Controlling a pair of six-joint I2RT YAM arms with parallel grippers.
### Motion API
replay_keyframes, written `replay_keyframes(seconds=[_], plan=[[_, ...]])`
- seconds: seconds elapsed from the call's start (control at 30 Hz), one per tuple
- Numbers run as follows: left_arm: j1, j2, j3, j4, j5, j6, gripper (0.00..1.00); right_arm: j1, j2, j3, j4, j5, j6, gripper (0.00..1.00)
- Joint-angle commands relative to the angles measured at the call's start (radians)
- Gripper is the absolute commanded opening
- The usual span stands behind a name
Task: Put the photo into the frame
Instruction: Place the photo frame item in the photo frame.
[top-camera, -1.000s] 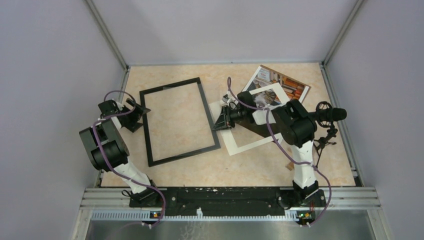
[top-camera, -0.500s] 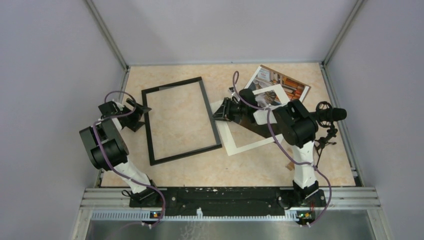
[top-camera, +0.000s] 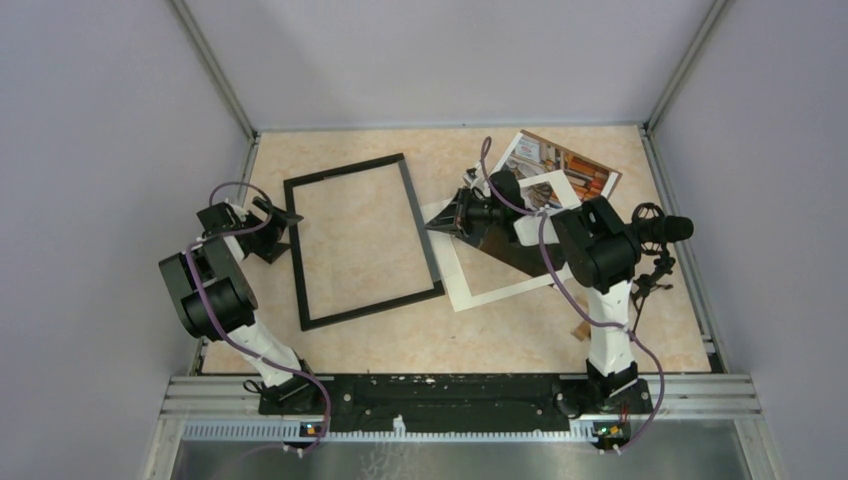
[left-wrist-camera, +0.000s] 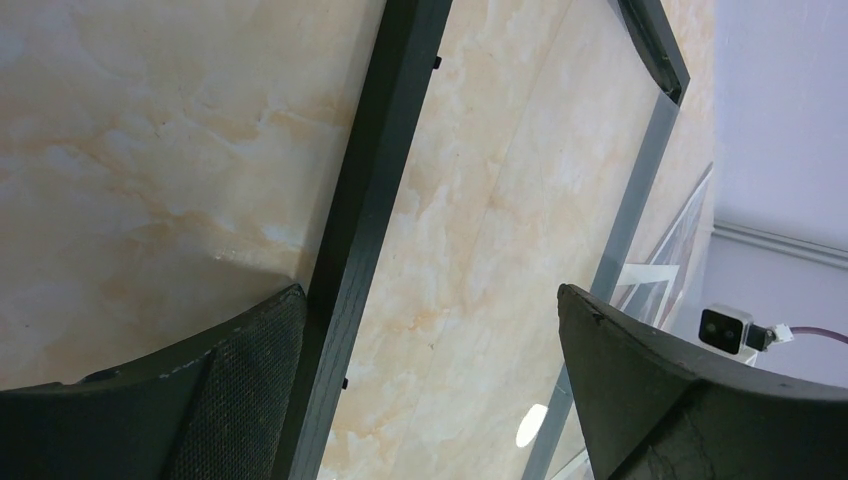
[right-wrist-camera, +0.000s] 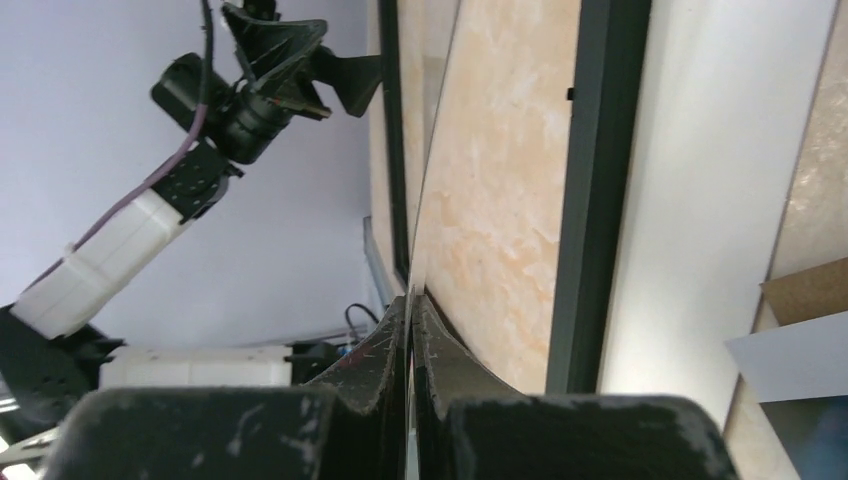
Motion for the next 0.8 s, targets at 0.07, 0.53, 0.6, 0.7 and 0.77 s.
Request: replay_keyframes(seconds=[0.07,0.53,0.6,0.7,0.77], plan=[[-0.001,0.003,-0.015,-0.006,-0.005,0.010,0.98,-0.020,-0.038,-0.015,0.209,-0.102,0.228,0.00],[-0.001,-0.006,-0.015,0.000,0.013,0.000,0.98,0.006,-0.081,-0.129,0.280,-0.130,0.329,0.00],[-0.001,-0.008,-0.015,0.000,0.013,0.001,0.98,0.009,-0.066,-0.116,0.245,-0.139,0.290,0.00],[-0.001,-0.008,-0.015,0.002,0.013,0.001,0.99,0.023,-0.037,-0.045,0.110,-0.145,0.153,0.00],[0.000,-0.006,-0.014,0.001,0.014,0.000,0.98,0.034,-0.014,0.017,-0.014,-0.139,0.022,0.00]])
